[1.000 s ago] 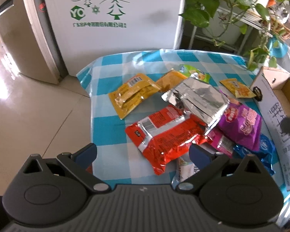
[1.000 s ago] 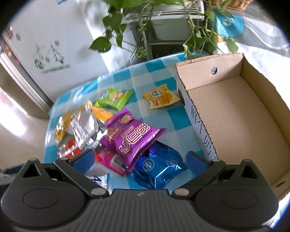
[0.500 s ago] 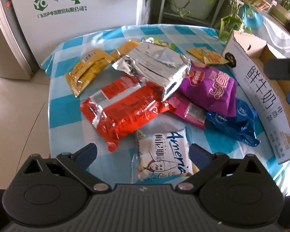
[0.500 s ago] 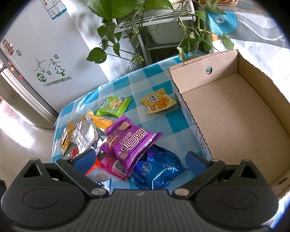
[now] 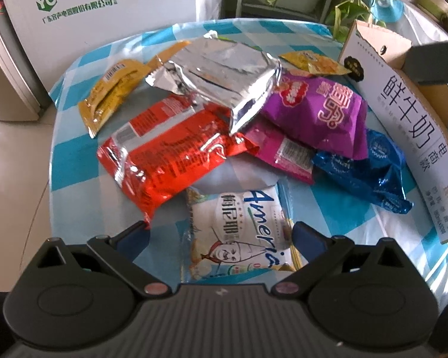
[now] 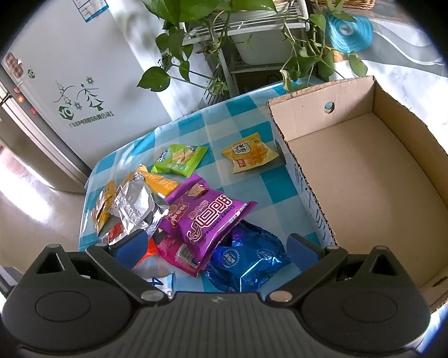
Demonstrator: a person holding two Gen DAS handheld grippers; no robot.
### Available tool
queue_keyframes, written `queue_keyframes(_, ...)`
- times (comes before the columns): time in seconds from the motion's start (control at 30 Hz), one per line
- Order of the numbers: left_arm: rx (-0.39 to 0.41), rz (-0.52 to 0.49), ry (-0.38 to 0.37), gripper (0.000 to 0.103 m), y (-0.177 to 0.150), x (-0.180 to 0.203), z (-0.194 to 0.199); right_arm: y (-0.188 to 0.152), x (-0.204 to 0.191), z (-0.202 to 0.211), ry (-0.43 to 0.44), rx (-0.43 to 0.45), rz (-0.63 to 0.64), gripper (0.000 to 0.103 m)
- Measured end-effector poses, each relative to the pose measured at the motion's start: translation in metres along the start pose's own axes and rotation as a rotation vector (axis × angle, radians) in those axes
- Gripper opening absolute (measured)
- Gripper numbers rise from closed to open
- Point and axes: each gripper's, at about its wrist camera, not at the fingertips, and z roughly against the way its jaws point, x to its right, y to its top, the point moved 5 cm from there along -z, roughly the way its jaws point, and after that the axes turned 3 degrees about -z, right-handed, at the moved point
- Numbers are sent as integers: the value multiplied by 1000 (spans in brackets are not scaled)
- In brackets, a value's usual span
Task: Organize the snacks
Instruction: 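Grasp the white Ameria packet with the left tool while the right tool approaches the purple bag, then grasp the purple Crispy Commander bag with the right tool and lift it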
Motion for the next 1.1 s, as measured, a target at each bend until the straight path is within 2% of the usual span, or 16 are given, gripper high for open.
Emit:
queue_keyframes(0.13, 21, -27, 28, 102, -1, 4, -2, 0, 0, -1, -4, -4, -3, 103)
queue_keyframes(0.27, 30, -19, 21, 102, -3, 3, 1, 1, 0, -2, -3, -4, -10, 103)
queue_keyframes(0.43, 42, -7, 17, 91, -4, -6, 6, 1, -1, -5, 6, -8, 11, 102)
queue_keyframes(0.5, 48, 0, 16, 83, -5, -11, 8, 2, -5, -10, 5, -19, 45, 100)
queue_keyframes(0.83, 58, 83, -29, 67, -7, -31, 16, 3, -29, -45, 25, -96, 350, 95)
queue_keyframes(1.1, 65, 131, -74, 66, -8, -40, 22, 1, -44, -73, 43, -125, 461, 95)
